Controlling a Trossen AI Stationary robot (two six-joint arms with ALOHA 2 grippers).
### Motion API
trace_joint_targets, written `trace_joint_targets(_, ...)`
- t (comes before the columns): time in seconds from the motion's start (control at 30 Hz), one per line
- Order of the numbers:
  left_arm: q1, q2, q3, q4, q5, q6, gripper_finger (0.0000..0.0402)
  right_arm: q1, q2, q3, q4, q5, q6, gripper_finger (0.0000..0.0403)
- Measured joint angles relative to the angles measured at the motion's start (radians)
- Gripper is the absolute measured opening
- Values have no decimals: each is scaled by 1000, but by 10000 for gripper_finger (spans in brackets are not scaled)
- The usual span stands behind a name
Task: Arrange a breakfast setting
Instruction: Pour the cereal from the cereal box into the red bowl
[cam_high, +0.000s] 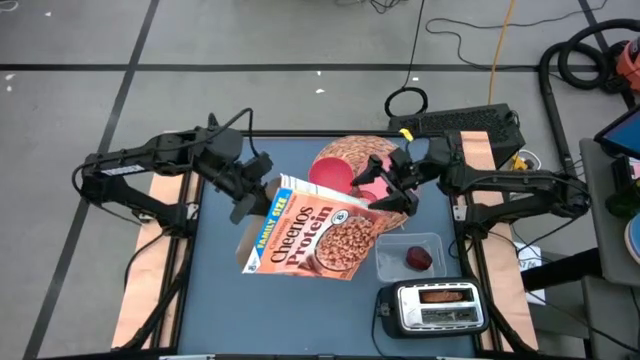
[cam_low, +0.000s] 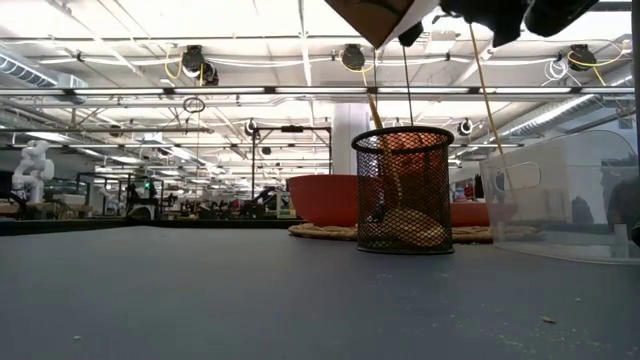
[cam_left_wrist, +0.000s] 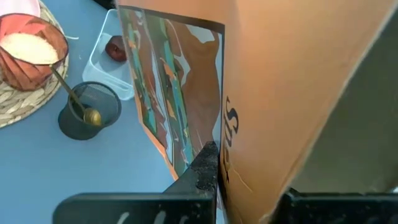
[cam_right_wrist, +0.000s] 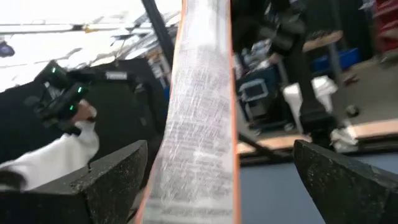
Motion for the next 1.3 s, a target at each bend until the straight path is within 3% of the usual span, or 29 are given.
trace_joint_targets(0.2,5,3,0,-4,-6,-7,3,24,30,0,36,-79,-2,393)
trace_joint_targets(0.83,78,2,0,4,-23,-32,3,118,33,0,-7,-13,-141,388)
trace_joint_targets(0.97,80,2,0,5,-24,-32,3,118,32,0,-20,11,-144,354)
trace_joint_targets(1.3,80,2,0,8,-33,-22,3,117,34,0,-52,128,-139,211)
